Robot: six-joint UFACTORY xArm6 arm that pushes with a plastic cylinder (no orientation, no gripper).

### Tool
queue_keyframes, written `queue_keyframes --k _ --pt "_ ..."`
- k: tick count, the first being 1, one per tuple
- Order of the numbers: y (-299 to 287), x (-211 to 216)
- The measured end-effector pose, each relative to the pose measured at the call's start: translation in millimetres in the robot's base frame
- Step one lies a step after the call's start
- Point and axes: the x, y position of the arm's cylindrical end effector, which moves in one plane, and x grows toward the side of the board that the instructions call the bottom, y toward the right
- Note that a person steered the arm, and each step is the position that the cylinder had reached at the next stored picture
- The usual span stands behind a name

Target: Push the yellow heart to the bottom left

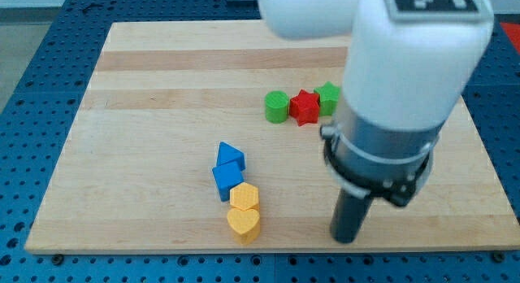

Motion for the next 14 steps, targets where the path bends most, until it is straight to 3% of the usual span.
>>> queue_keyframes --k 2,5,6,8,9,12,14 --pt "-48 0" --pt "-236 -1" --pt "-244 -1" --pt "-126 0" --pt "-130 -2" --pt "-215 -41" --pt "-224 -62"
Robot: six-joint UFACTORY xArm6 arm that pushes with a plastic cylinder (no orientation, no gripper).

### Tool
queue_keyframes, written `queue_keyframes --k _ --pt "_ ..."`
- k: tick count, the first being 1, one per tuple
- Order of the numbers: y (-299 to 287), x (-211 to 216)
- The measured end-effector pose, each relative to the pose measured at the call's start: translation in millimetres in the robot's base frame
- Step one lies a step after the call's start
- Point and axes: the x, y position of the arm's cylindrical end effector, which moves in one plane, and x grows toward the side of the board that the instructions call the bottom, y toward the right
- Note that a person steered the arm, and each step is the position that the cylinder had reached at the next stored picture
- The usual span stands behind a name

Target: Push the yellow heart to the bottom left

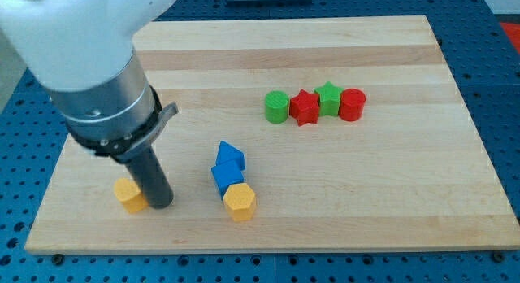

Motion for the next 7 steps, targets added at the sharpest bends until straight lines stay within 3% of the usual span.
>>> queue_keyframes --k 3,6,7 --pt "-59 19" --pt "-61 15" --pt "-22 16"
